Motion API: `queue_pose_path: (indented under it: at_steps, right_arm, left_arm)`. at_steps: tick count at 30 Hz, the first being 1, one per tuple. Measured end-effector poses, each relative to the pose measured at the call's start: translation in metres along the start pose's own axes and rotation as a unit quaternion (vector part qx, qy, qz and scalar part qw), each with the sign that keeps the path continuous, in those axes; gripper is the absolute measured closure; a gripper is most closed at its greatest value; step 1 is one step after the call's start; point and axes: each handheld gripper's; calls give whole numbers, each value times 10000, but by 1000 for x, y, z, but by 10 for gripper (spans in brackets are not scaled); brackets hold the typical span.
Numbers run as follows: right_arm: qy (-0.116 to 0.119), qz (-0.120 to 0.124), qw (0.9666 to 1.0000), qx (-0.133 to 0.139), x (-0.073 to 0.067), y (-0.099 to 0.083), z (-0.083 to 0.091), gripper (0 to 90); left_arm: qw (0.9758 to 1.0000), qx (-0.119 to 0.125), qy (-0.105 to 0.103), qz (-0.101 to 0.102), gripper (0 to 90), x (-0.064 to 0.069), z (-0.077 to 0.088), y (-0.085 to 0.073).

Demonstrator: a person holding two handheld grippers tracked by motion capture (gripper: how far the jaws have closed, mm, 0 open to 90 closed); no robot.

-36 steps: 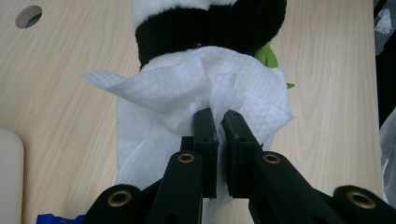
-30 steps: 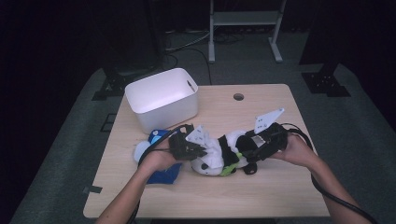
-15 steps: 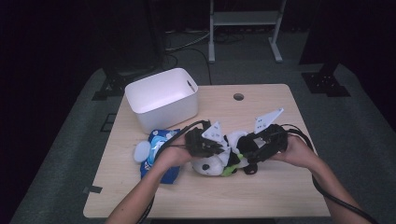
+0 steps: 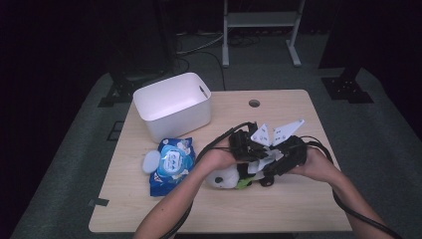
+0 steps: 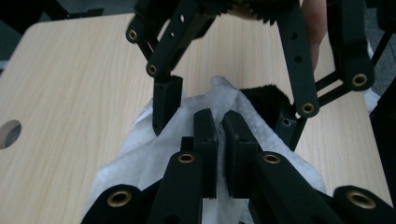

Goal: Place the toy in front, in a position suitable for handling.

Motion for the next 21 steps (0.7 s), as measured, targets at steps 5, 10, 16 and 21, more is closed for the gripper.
queue_pose_path:
  at_steps: [5,10,16,21]
  right_arm:
    - [-24,-81,10000,-43,2,-1,-1,257]
    - [-49,-145,9999,-60,5,-1,-2,257]
    - [-76,-134,9998,-91,6,0,-2,256]
    - [-76,-139,9998,-114,8,2,-3,254]
  left_arm:
    - [9999,-107,24,-48,846,1,7,-6]
    - [9995,-320,76,-36,846,7,20,-21]
    - [9984,-535,150,42,845,15,35,-44]
    - [9984,-506,196,168,845,18,49,-60]
Point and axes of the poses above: each handheld gripper's, and its own axes: z roughly backward along the jaws, y roughly out of its top, x roughly to its right, and after that the axes turned 7 degrees about -z, right-handed
